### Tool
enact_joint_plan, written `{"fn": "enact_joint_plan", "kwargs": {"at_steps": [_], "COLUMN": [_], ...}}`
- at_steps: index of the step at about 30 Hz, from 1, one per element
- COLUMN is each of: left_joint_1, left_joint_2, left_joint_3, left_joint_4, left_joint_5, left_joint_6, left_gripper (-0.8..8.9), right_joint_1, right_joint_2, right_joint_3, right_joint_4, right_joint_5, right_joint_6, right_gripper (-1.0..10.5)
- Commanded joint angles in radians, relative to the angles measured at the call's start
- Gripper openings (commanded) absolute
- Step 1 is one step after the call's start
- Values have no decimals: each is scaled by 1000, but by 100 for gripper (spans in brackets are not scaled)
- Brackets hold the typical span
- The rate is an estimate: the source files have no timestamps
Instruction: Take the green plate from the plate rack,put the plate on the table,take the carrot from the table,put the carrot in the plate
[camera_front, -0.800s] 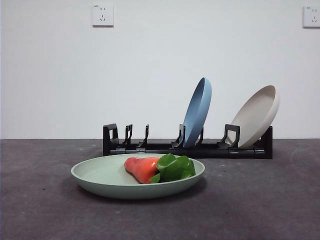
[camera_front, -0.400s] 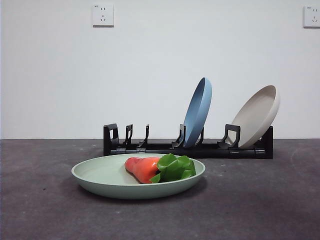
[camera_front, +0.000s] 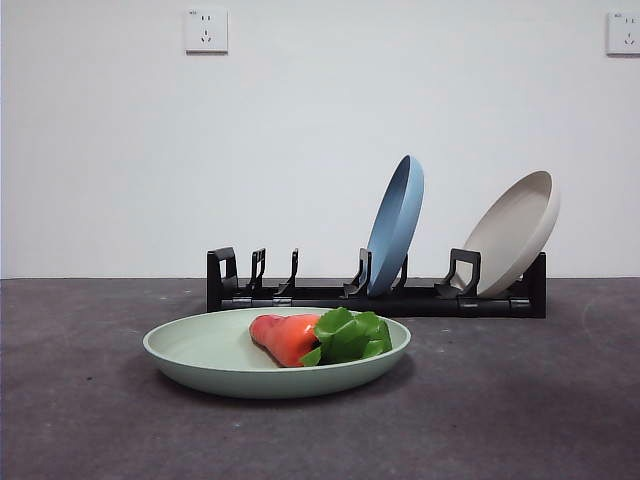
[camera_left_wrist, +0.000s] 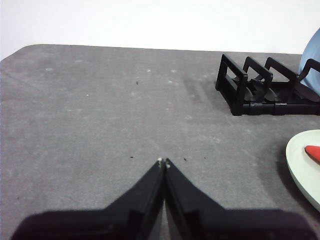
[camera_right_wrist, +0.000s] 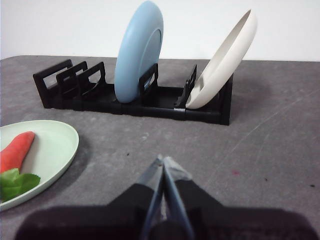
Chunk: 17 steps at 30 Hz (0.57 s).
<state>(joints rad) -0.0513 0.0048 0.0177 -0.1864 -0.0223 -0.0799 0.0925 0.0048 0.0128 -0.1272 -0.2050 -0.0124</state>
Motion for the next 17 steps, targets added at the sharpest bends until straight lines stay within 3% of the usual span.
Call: {"fn": "enact_joint_plan", "kwargs": {"at_steps": [1, 17], "left_joint_1": [3, 3], "left_joint_2": [-2, -2], "left_joint_3": [-14, -14], "left_joint_4": [5, 5], "left_joint_5": [1, 1], "left_joint_6": [-6, -6], "left_gripper": [-3, -3], "right_joint_1": [3, 3], "right_joint_2": [-4, 8], "right_joint_3": [-8, -8], "right_joint_4": [-11, -37], "right_joint_5": [2, 3], "right_joint_6": [15, 22], "right_gripper": [2, 2]}}
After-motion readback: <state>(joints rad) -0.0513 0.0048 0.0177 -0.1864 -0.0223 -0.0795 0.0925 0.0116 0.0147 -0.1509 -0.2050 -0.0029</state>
